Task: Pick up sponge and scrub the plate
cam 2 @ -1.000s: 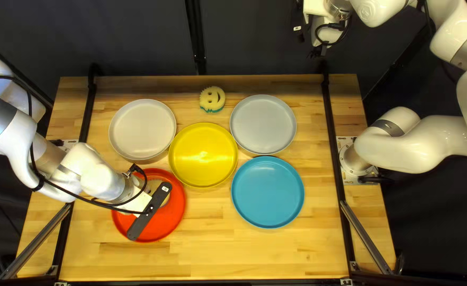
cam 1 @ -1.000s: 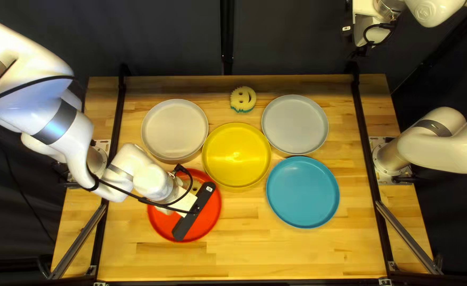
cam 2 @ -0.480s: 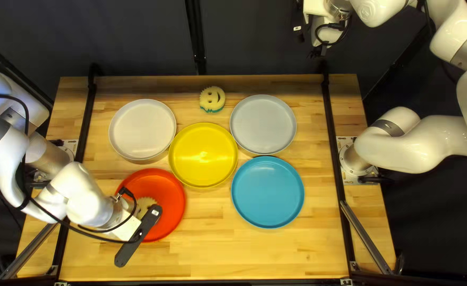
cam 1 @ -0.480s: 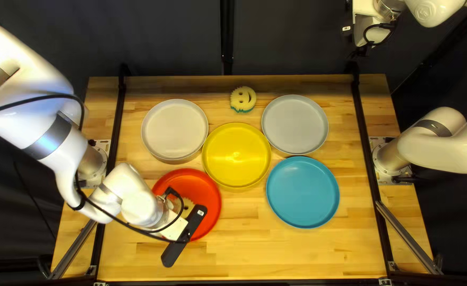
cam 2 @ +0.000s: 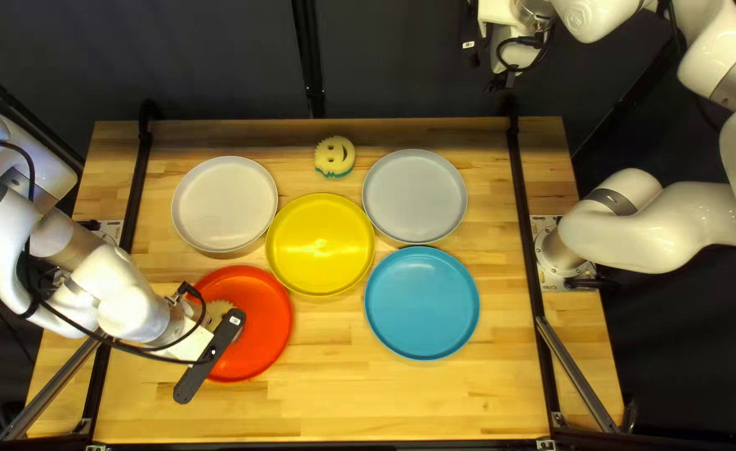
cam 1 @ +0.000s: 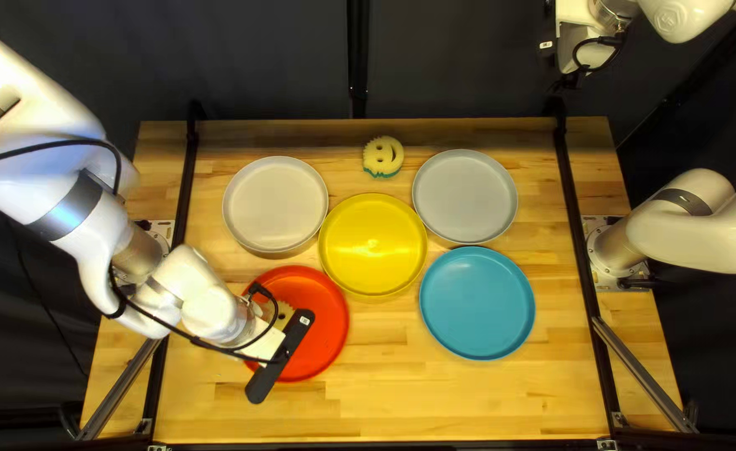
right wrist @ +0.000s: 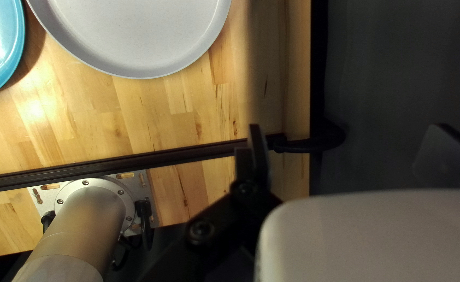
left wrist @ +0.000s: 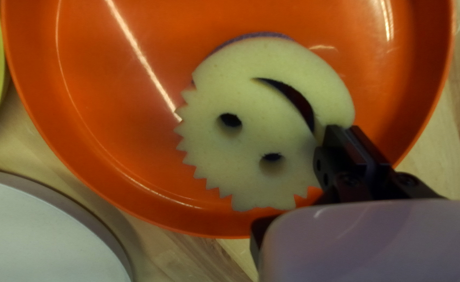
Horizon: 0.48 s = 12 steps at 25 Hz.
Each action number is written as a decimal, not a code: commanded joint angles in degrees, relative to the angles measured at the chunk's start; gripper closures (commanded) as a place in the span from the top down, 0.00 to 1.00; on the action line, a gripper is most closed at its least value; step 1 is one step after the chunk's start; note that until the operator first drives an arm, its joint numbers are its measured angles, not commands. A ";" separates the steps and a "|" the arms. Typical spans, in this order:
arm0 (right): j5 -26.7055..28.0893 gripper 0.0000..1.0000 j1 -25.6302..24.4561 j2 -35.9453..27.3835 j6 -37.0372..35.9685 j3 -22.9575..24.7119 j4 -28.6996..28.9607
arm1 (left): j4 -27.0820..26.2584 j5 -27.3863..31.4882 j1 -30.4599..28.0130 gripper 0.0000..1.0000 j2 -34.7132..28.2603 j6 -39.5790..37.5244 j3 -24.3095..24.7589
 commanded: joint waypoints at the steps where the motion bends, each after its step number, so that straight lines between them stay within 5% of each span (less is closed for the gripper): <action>1: 0.00 1.00 0.00 0.00 0.00 0.00 0.00 | -0.50 1.12 -1.07 0.00 -2.33 -1.47 1.36; 12: 0.00 1.00 0.00 0.00 0.00 0.00 0.00 | 1.81 2.24 -5.72 0.00 7.73 -5.44 -10.31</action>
